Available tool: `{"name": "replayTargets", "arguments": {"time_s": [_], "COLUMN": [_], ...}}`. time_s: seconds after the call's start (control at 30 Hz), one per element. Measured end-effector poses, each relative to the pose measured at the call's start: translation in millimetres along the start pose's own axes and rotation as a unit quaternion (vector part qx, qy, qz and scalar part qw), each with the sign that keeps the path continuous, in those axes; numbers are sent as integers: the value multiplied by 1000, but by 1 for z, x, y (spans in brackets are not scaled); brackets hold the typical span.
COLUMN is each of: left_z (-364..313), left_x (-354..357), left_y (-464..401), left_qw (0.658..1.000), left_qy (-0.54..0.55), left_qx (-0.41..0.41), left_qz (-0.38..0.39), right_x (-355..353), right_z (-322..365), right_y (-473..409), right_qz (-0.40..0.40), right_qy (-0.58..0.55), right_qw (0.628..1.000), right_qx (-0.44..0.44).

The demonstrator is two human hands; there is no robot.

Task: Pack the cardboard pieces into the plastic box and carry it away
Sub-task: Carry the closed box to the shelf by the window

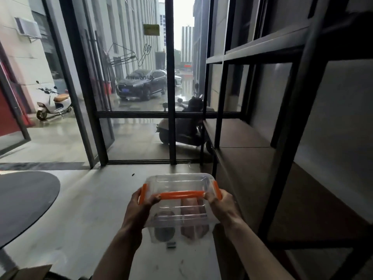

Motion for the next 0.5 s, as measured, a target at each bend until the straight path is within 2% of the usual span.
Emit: {"name": "replayTargets", "arguments": {"time_s": [0.27,0.4,0.5], "left_z": [-29,-46,-55], "left_x": [87,138,185], "left_y": [-225,-316,-370], "left_qw": [999,996,992], "left_qy": [-26,-31,-36], "left_qx": [-9,-28,-22], "left_qz": [41,83,118], "right_x": [0,-17,-41], "right_z": [37,56,60], "right_y": [-238,-318,-365], "right_qz": [-24,-48,-96], "right_qy": [-33,-48,-31], "right_qw": [999,997,994], "right_qx": [21,34,50]}}
Point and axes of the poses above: each hand's wrist, its own y-axis away from the middle knuckle, its own x-axis out of the palm, z = x × y, the point moved 5 cm from there along -y, towards the middle knuckle, and after that the axes turned 2 degrees about y, right-handed, at the moved point
